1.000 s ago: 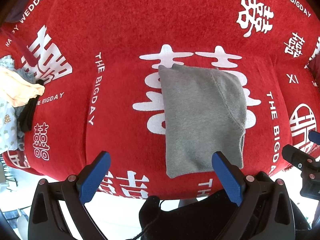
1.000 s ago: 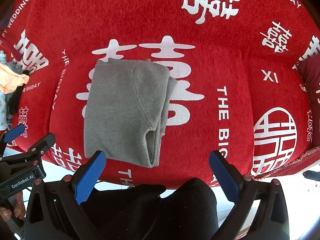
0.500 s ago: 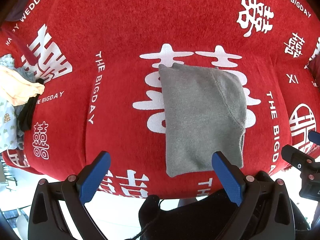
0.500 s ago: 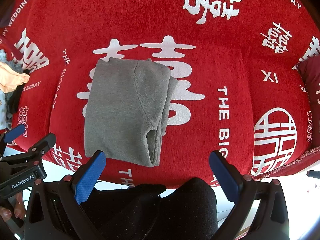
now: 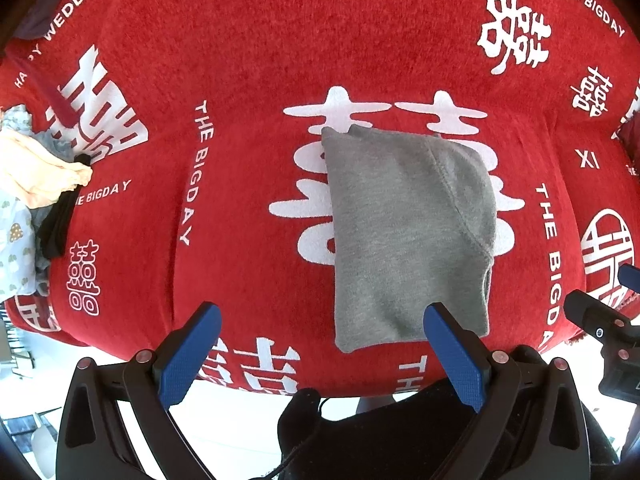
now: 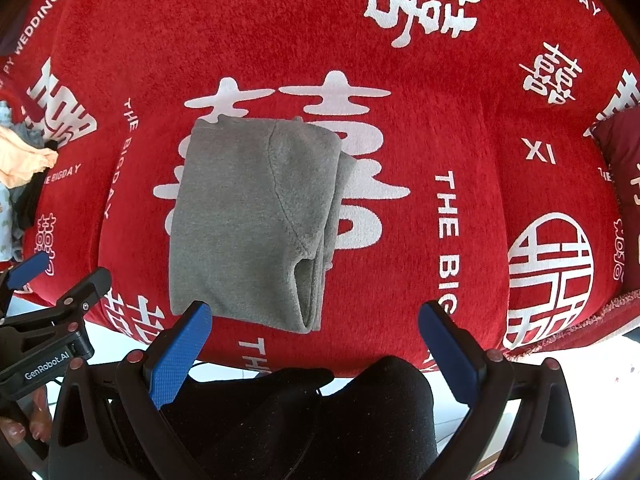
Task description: Fold small clothes
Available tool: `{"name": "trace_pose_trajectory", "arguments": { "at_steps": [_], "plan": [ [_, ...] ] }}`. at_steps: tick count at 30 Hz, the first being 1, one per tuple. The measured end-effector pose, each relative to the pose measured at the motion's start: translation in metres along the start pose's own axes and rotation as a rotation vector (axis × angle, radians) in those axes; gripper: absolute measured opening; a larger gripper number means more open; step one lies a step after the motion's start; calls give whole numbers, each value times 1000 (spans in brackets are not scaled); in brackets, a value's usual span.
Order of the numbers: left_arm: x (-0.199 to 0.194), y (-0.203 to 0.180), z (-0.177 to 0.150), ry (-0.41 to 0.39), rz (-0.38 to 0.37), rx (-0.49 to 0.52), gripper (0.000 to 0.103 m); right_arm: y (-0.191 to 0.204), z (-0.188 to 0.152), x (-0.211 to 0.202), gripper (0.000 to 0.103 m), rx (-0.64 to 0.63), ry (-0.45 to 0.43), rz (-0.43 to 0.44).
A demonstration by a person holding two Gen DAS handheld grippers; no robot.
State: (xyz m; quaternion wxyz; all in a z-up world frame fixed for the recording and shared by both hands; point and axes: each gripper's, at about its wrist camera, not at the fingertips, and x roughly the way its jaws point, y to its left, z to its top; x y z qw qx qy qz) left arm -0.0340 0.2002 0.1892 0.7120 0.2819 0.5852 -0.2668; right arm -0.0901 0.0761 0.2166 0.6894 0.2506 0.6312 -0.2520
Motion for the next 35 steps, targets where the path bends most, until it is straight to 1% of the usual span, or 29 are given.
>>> {"name": "trace_pose_trajectory", "arguments": {
  "at_steps": [25, 29, 32, 35],
  "plan": [
    [-3, 4, -5, -4, 5, -10, 101, 1, -2, -1, 103, 10, -8, -2],
    [-4, 7, -4, -13, 8, -20, 101, 2, -3, -1, 103, 10, -9, -2],
    [-7, 11, -4, -38, 20, -42, 101, 3, -3, -1, 103, 8, -10, -4],
    [-7, 14, -2, -41, -9, -49, 101, 5, -2, -2, 103, 6, -13, -8]
  ]
}}
